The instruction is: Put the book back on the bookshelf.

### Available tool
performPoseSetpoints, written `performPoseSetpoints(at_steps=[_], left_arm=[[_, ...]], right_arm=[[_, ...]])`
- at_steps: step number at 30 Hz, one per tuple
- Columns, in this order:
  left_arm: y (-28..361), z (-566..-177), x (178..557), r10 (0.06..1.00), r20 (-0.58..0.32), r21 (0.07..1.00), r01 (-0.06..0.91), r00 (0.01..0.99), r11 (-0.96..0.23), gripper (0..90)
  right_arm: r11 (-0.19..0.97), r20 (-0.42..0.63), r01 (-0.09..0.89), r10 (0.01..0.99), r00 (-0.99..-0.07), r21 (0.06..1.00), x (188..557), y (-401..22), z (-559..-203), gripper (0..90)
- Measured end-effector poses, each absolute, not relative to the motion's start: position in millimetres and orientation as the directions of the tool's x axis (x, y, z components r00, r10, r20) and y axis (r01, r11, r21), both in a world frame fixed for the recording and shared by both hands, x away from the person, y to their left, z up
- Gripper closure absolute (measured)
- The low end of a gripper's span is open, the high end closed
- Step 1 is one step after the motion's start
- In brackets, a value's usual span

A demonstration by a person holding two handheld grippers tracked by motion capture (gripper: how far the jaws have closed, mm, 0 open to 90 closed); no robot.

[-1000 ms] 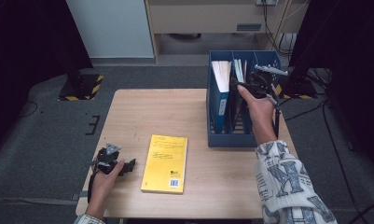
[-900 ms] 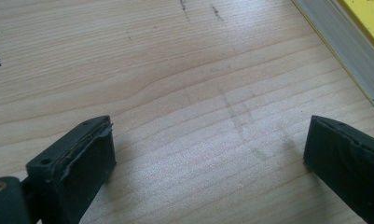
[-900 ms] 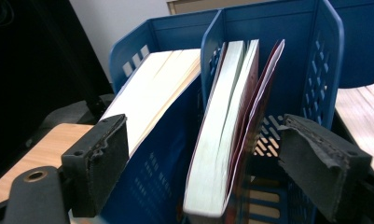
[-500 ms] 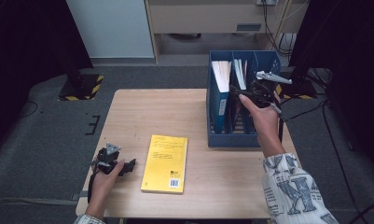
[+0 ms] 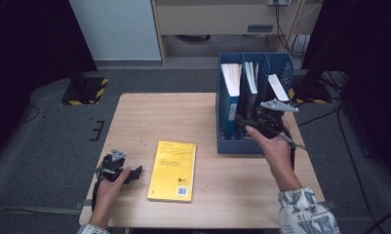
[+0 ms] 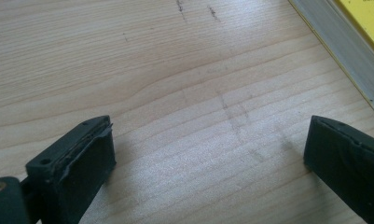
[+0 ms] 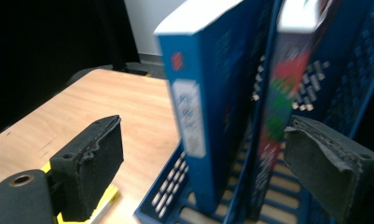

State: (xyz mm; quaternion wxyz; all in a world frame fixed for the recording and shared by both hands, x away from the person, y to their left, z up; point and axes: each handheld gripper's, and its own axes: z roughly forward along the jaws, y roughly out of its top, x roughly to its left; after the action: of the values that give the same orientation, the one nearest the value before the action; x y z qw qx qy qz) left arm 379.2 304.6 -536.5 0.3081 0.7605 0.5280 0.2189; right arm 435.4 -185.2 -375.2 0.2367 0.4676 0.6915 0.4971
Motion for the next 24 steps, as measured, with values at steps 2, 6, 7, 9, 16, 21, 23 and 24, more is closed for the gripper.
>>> performPoseSetpoints(at_steps=[2,6,7,9,16,21,23,24], left_arm=[[305,-536,379,0.938,0.006,0.7,0.668,0.347,-0.252,1.1],[305,-537,379,0.938,0.006,0.7,0.668,0.347,-0.252,1.1],[305,-537,379,0.938,0.005,0.7,0.668,0.347,-0.251,1.1],[305,-537,379,0.938,0.005,0.701,0.668,0.347,-0.251,1.2],[310,-535,376,0.95,-0.055,0.712,0.679,0.307,-0.178,1.5],[308,-535,376,0.95,-0.036,0.702,0.684,0.311,-0.197,1.5],[308,-535,377,0.95,-0.044,0.705,0.684,0.31,-0.191,1.5],[308,-535,377,0.949,-0.047,0.705,0.684,0.312,-0.19,1.5]], right_arm=[[0.073,0.144,0.413,0.87,-0.471,0.908,429,-182,-383,11.6],[0.081,0.153,0.417,0.854,-0.497,0.905,422,-176,-392,11.1],[0.082,0.152,0.414,0.852,-0.501,0.907,421,-175,-394,11.2],[0.086,0.153,0.412,0.845,-0.513,0.907,417,-172,-397,11.2],[0.1,0.165,0.429,0.826,-0.539,0.898,409,-159,-419,11.1],[0.131,0.155,0.442,0.818,-0.554,0.887,404,-151,-429,10.9],[0.122,0.168,0.445,0.813,-0.557,0.887,401,-149,-430,10.7],[0.125,0.164,0.442,0.813,-0.559,0.888,399,-149,-431,10.7]])
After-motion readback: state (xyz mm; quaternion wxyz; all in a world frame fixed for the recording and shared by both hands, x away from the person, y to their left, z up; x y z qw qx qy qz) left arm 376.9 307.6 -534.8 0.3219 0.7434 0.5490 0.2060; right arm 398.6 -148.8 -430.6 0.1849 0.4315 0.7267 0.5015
